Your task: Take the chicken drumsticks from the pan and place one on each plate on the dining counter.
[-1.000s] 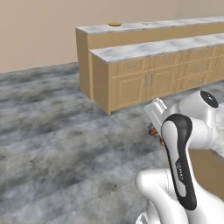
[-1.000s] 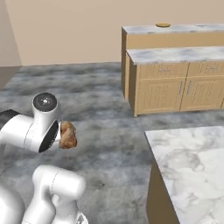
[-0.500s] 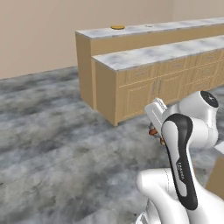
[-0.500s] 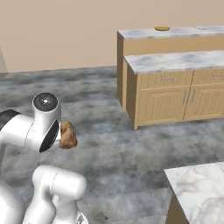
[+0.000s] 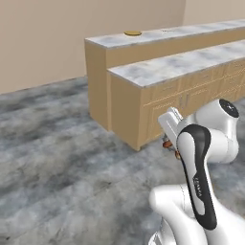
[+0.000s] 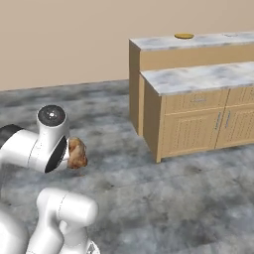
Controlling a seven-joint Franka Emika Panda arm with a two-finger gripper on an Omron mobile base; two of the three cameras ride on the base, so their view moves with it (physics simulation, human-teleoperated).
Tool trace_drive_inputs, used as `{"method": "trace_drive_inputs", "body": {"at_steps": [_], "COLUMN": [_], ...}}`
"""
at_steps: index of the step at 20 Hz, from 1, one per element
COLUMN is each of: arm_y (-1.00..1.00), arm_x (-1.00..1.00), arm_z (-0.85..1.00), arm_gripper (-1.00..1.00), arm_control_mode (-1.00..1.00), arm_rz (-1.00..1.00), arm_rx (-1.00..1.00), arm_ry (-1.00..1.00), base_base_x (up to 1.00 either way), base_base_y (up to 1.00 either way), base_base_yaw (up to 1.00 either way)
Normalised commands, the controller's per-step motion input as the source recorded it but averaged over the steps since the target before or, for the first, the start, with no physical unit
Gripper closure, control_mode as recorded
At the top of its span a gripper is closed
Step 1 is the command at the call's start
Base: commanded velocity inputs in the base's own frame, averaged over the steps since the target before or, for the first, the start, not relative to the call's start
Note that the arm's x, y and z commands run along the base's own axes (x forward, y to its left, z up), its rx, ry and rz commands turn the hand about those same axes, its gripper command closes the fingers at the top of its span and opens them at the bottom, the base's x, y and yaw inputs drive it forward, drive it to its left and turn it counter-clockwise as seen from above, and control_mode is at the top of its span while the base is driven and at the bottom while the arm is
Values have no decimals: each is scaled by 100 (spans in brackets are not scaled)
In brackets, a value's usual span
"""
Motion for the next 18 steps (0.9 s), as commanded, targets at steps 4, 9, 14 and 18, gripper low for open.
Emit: {"method": "trace_drive_inputs", "body": {"at_steps": [4,9,14,18], "arm_y": [0,0,0,0], "arm_x": [0,0,0,0], "arm_z": [0,0,0,0], "arm_gripper": [100,100,100,100], "arm_control_mode": [100,100,100,100], "arm_rz": [0,0,0,0], "arm_rx": [0,0,0,0], "arm_ry": [0,0,0,0], "base_base_x": [100,100,100,100], "base_base_y": [100,96,90,91], "base_base_yaw": [-24,-15,-11,-11]}}
